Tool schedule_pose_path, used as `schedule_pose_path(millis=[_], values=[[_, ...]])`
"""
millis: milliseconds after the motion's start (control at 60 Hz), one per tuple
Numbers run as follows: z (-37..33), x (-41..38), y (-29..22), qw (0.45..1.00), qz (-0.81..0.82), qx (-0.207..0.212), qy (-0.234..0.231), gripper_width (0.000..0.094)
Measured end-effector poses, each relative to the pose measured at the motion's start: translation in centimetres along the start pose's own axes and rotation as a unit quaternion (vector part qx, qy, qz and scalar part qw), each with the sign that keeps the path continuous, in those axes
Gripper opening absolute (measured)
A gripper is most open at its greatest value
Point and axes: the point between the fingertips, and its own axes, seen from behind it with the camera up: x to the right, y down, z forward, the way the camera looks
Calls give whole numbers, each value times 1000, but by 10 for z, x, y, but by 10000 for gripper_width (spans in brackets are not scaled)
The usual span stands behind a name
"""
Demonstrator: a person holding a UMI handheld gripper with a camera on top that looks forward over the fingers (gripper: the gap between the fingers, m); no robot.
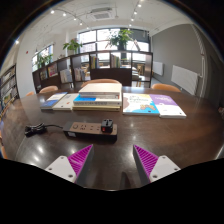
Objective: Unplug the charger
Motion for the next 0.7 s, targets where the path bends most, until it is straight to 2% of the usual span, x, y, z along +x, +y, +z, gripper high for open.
schedule_pose_path(millis=[117,200,267,300,317,350,383,483,583,700], values=[[76,-18,-38,1000,-3,7,-5,772],[110,-20,-53,1000,-7,9,-3,708],[127,-21,-52,1000,-7,-4,-3,557],[139,-23,-41,1000,-7,-24,-4,460],[139,-22,-46,1000,0,-17,-3,454],[138,-21,-48,1000,14,-5,1,379],[135,-27,-49,1000,20,3,-18,267],[132,-24,-49,1000,21,13,-8,204],[137,-23,-50,1000,17,4,-6,158],[127,-25,-55,998,12,-57,-4,120]])
